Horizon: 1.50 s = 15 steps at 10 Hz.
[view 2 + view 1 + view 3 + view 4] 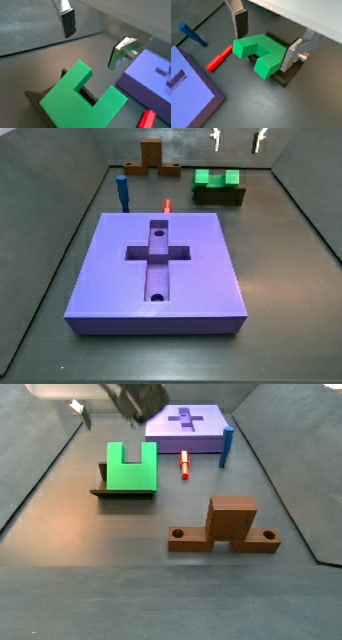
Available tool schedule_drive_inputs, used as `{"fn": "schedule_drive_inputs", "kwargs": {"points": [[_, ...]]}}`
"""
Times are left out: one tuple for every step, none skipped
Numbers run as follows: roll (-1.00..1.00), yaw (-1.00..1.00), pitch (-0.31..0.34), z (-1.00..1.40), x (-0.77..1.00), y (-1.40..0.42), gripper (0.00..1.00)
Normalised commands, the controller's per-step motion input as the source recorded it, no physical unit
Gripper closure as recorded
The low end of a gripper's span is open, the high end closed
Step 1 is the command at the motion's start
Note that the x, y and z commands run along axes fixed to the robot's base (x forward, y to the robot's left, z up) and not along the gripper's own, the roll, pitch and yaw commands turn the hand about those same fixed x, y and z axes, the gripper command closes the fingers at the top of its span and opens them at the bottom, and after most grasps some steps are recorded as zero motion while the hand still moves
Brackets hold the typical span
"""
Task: Pick up the green object. Move up. Place the green object on the fixture. Regrasp the green object. Move to above the board. Insert the green object.
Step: Regrasp the green object.
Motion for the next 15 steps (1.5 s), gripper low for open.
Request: {"fn": "schedule_drive_inputs", "kwargs": {"points": [[1.0, 0.27, 0.169, 0.0, 0.03, -0.11, 0.0], [1.0, 0.27, 0.151, 0.0, 0.12, -0.12, 0.0], [1.0, 0.25, 0.134, 0.0, 0.23, -0.11, 0.0], [1.0, 0.24, 0.129, 0.0, 0.31, -0.11, 0.0], [1.0, 0.23, 0.066, -0.02, 0.32, -0.15, 0.0], [1.0, 0.19, 0.0, -0.11, 0.35, -0.18, 0.0], [0.93, 0.1, 0.0, -0.13, 0.35, -0.24, 0.0], [1.0, 0.05, 0.0, -0.17, 0.1, -0.21, 0.0], [0.97, 0.0, 0.0, -0.23, 0.0, -0.13, 0.0], [0.97, -0.03, 0.0, -0.22, -0.13, -0.04, 0.0], [1.0, -0.03, 0.0, -0.19, -0.19, 0.0, 0.0], [1.0, 0.0, 0.026, -0.18, -0.17, 0.0, 0.0], [1.0, 0.0, 0.057, -0.2, -0.07, -0.04, 0.0], [0.99, 0.0, 0.08, -0.23, 0.0, -0.09, 0.0], [0.97, 0.0, 0.16, -0.23, 0.04, -0.11, 0.0]]}}
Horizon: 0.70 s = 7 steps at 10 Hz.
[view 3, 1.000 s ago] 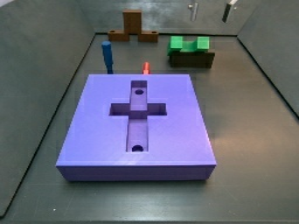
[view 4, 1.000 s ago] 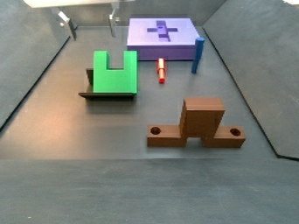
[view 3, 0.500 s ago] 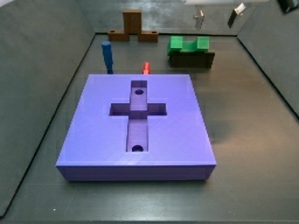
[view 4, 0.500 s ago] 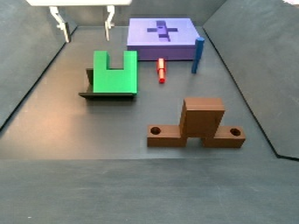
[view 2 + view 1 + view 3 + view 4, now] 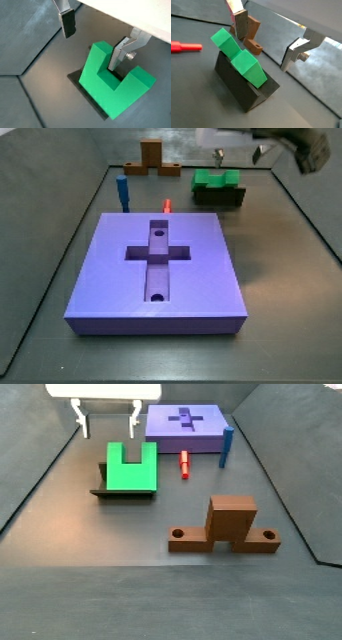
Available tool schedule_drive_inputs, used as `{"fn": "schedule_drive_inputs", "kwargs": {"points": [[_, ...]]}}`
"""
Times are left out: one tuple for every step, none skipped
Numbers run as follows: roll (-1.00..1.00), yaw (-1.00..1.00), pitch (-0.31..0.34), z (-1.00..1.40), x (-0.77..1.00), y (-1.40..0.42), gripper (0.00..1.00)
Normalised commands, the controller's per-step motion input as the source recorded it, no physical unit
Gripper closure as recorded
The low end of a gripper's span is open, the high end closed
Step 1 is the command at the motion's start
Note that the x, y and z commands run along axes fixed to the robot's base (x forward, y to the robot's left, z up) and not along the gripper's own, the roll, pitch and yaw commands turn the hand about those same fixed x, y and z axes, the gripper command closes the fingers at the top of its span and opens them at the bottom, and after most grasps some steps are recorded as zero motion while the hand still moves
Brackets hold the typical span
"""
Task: Pick up the green object. Move up. Place the green object on the fixture. Regrasp the green object. Move to above the board. Insert the green object.
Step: Regrasp the green object.
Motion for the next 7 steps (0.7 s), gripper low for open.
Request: {"fn": "schedule_drive_inputs", "kwargs": {"points": [[0.95, 0.0, 0.231, -0.23, 0.17, -0.1, 0.0], [0.89, 0.05, 0.229, -0.21, 0.15, 0.0, 0.0], [0.83, 0.08, 0.209, -0.17, 0.1, 0.0, 0.0], [0.5, 0.24, 0.214, 0.0, 0.39, -0.01, 0.0], [0.34, 0.34, 0.194, 0.0, 0.43, 0.0, 0.0], [0.4, 0.31, 0.197, 0.0, 0.17, 0.0, 0.0], [0.37, 0.3, 0.154, -0.04, 0.23, 0.0, 0.0]]}}
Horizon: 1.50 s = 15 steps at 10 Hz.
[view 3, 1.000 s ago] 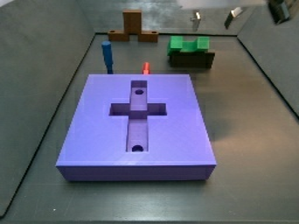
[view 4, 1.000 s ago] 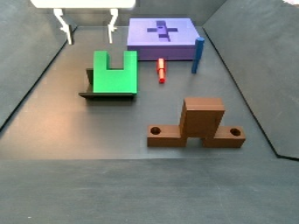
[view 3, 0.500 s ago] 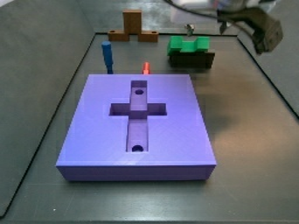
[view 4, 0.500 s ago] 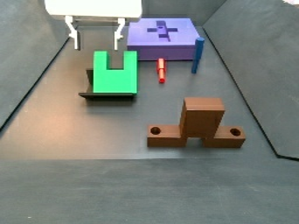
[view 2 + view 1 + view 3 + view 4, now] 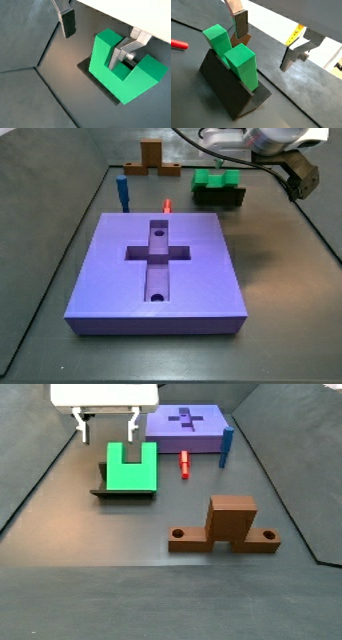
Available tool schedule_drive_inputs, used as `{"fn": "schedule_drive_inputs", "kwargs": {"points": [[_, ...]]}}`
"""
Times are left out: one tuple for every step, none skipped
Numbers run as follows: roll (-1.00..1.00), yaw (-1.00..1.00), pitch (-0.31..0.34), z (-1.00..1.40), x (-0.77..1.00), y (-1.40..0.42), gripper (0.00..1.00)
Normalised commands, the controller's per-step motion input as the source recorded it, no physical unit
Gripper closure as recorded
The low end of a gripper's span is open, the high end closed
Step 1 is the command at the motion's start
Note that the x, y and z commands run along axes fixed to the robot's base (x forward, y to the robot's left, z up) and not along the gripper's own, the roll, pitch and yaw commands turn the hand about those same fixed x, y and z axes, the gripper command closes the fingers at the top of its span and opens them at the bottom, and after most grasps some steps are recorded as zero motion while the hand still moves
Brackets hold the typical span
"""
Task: Pick up the green object. Move up. Place the green object on the fixture. Regrasp the green object. Move to above the board. Insert the green object.
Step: Regrasp the green object.
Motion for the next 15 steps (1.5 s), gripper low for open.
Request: {"fn": "schedule_drive_inputs", "kwargs": {"points": [[0.35, 0.29, 0.134, -0.12, 0.23, 0.0, 0.0], [0.33, 0.18, 0.046, -0.26, 0.08, -0.05, 0.0], [0.31, 0.1, 0.0, -0.35, 0.05, -0.1, 0.0], [0.33, 0.08, 0.0, -0.32, 0.0, -0.07, 0.0], [0.28, 0.05, 0.0, -0.23, 0.0, -0.05, 0.0], [0.23, 0.05, 0.0, -0.27, 0.0, -0.04, 0.0], [0.21, 0.06, 0.0, -0.29, 0.0, -0.04, 0.0], [0.22, 0.08, 0.0, -0.28, 0.03, -0.03, 0.0], [0.15, 0.08, 0.0, -0.24, 0.04, 0.0, 0.0], [0.0, 0.07, 0.0, -0.21, 0.02, 0.0, 0.0], [-0.07, 0.06, 0.0, -0.19, 0.0, 0.0, 0.0], [-0.12, 0.06, -0.017, -0.16, 0.0, 0.0, 0.0], [-0.18, 0.06, -0.029, -0.16, 0.01, 0.0, 0.0], [-0.22, 0.06, -0.049, -0.11, 0.0, 0.0, 0.0], [-0.25, 0.06, -0.063, -0.03, 0.0, 0.0, 0.0]]}}
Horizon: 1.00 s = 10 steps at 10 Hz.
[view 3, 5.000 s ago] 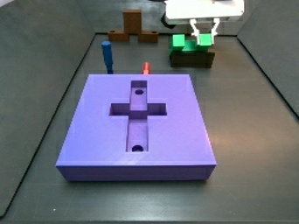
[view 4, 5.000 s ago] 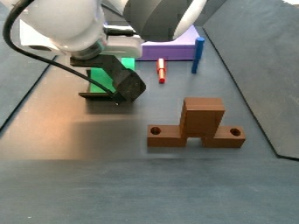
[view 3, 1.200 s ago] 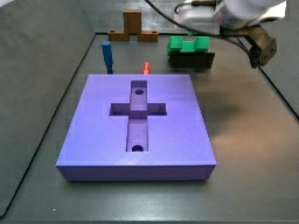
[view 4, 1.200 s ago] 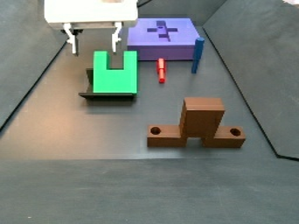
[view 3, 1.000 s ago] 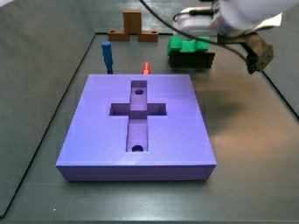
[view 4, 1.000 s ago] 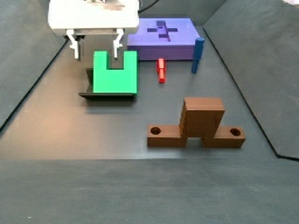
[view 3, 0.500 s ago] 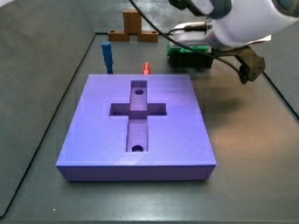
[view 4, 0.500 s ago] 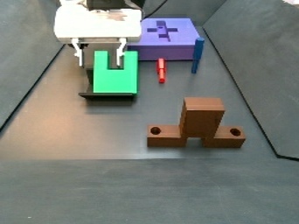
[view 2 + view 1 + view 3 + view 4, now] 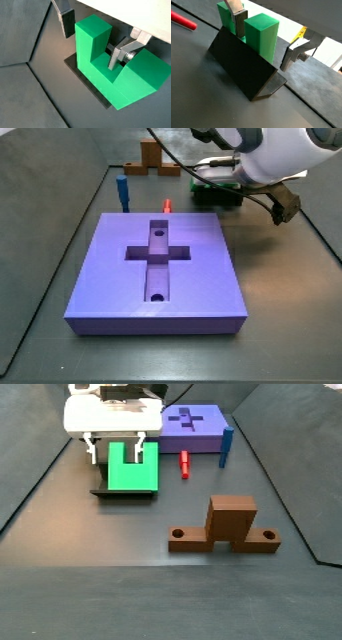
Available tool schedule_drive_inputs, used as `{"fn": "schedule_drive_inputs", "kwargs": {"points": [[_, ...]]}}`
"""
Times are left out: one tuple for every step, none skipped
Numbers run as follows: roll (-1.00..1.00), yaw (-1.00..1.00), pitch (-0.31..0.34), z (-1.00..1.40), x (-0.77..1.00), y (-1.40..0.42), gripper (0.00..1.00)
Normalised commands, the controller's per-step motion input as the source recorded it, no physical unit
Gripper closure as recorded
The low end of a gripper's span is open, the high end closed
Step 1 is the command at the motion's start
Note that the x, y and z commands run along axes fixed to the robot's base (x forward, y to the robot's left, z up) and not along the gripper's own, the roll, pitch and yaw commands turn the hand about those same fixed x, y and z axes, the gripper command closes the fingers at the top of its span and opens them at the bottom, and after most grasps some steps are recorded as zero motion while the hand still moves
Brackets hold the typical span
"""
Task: Pick up the green object. Move up. Place the green object on the fixture. Regrasp the green object. Move to above the board. Insert the green object.
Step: Regrasp the green object.
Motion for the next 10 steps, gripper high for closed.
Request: {"fn": "schedule_drive_inputs", "kwargs": {"points": [[-0.16, 0.06, -0.04, 0.0, 0.01, 0.0, 0.0], [-0.15, 0.07, -0.046, 0.0, 0.03, 0.0, 0.0], [-0.16, 0.07, -0.051, 0.0, 0.05, 0.0, 0.0], [0.0, 0.0, 0.0, 0.0, 0.0, -0.02, 0.0], [0.0, 0.0, 0.0, 0.0, 0.0, 0.0, 0.0], [0.0, 0.0, 0.0, 0.0, 0.0, 0.0, 1.0], [0.0, 0.0, 0.0, 0.0, 0.0, 0.0, 1.0], [0.0, 0.0, 0.0, 0.0, 0.0, 0.0, 1.0], [0.0, 0.0, 0.0, 0.0, 0.0, 0.0, 1.0], [0.0, 0.0, 0.0, 0.0, 0.0, 0.0, 1.0]]}}
